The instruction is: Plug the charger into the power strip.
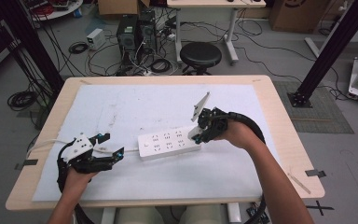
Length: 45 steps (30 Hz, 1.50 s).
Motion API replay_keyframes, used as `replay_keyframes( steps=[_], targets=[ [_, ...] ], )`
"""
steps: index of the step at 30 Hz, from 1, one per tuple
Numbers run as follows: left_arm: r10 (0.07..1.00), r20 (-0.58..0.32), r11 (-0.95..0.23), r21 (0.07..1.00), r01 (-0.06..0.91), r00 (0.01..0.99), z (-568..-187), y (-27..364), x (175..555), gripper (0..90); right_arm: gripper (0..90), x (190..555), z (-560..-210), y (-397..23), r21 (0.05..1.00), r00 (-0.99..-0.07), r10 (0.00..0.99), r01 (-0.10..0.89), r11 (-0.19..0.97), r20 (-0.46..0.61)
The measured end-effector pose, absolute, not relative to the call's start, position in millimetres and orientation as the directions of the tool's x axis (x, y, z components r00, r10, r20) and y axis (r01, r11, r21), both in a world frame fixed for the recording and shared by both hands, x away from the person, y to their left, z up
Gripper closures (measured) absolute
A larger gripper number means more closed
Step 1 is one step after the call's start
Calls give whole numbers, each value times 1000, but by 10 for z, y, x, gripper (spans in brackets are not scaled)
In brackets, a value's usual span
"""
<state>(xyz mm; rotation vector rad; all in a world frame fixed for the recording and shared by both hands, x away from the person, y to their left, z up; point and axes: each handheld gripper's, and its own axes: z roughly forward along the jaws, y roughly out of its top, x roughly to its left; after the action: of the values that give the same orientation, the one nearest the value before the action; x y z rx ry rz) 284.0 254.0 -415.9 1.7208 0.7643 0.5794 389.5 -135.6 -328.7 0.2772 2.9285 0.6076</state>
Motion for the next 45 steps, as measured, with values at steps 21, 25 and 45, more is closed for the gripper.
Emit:
replay_keyframes(
  steps=[21,25,45],
  targets=[
    [749,-6,-172,964,204,662,-4185,2539,2813,216,630,4157,-3344,-1146,350,-994,74,40,936,-85],
    [752,-6,-172,964,205,659,-4189,2555,2809,216,630,4189,-3365,-1101,349,-995,37,4,937,-90],
    [756,-18,-157,965,208,654,-4218,2593,2817,216,631,4422,-3478,-859,286,-996,-23,-46,957,-83]
  ],
)
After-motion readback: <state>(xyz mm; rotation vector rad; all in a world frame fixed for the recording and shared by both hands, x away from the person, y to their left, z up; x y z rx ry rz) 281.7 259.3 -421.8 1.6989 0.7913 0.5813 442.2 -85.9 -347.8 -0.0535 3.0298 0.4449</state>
